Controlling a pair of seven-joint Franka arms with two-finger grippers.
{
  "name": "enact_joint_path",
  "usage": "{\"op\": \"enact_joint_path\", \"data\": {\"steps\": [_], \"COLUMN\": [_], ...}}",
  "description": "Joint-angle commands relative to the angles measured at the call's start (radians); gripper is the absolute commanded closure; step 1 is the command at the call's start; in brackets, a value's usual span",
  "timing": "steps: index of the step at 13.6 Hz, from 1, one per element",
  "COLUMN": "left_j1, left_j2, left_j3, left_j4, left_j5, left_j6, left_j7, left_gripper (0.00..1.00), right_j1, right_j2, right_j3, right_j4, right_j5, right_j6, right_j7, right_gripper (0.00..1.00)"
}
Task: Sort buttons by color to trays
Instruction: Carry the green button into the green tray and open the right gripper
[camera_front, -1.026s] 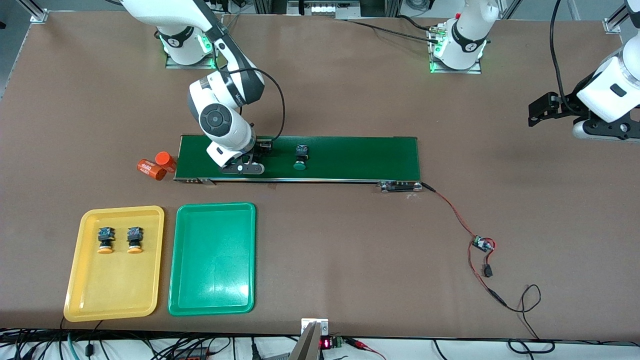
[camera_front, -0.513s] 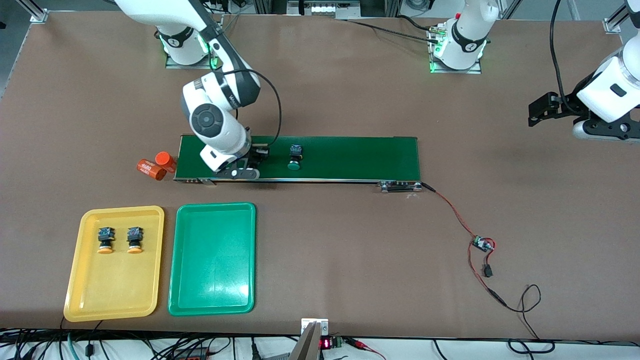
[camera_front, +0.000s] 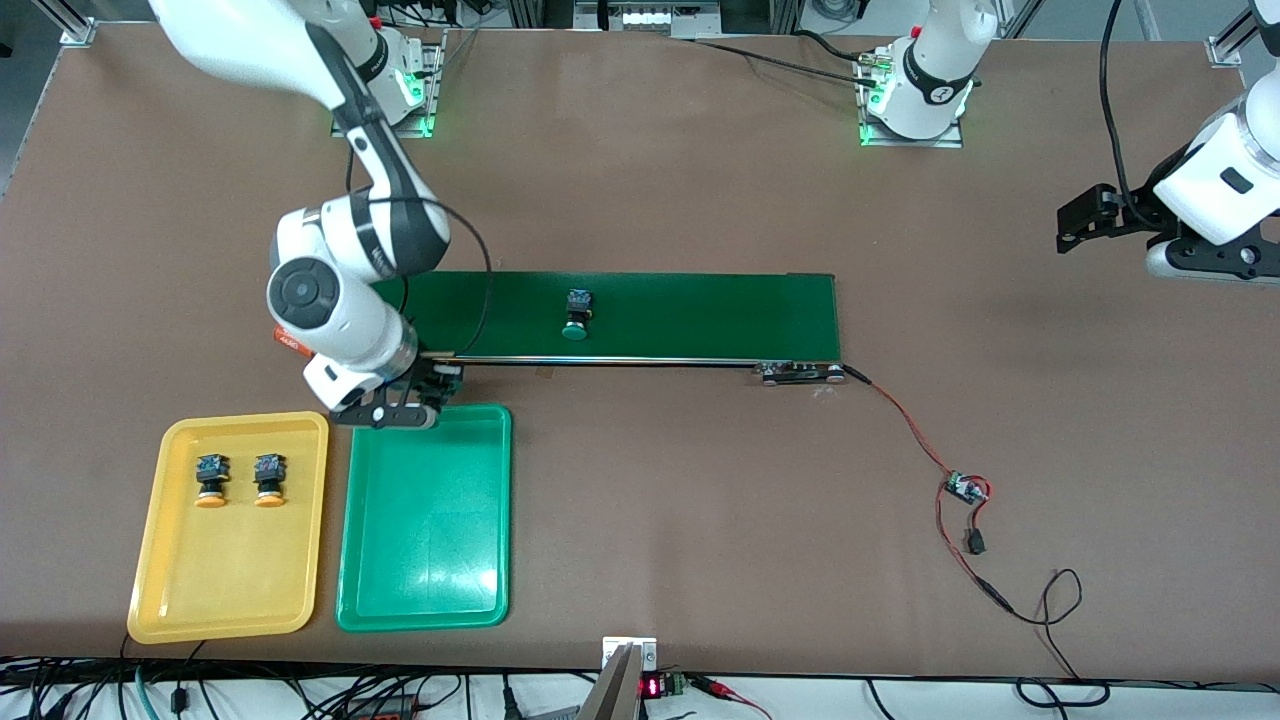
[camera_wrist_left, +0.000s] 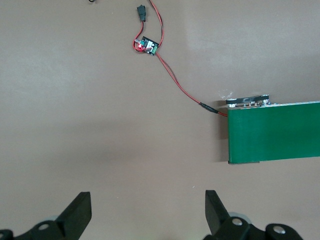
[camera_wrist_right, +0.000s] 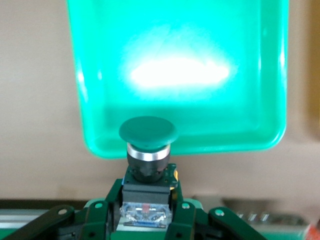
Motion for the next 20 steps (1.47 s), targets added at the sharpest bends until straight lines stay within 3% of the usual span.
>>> {"op": "enact_joint_path", "data": {"steps": [1, 9, 11, 15, 20], "left_j1": [-0.006, -0.006, -0.006, -0.006, -0.006], "left_j2": [0.005, 0.005, 0.005, 0.005, 0.004], "left_j3": [0.001, 0.001, 0.001, 0.001, 0.001], "left_j4": [0.024, 0.024, 0.024, 0.024, 0.024], "left_j5": [0.028, 0.028, 0.028, 0.028, 0.028], "left_j6": [-0.022, -0.022, -0.022, -0.022, -0.024], "left_j7": [0.017, 0.017, 0.017, 0.017, 0.017], "left_gripper": [0.0, 0.0, 0.0, 0.0, 0.0], "right_j1": [-0.013, -0.073, -0.081, -0.072, -0.011], "right_j2": [0.111, 0.266, 0.281, 0.243, 0.024], "right_j3": [-0.016, -0.028, -0.028, -0.028, -0.022], "right_j4": [0.124, 0.211, 0.21, 0.182, 0.044], "right_j5": [-0.008, -0.005, -0.001, 0.004, 0.008], "right_j6": [-0.006, 0.147, 0.19, 0.172, -0.041], "right_j7": [-0.073, -0.239, -0.251, -0.241, -0.101], "right_gripper": [0.82, 0.79, 0.0, 0.0, 0.0]}}
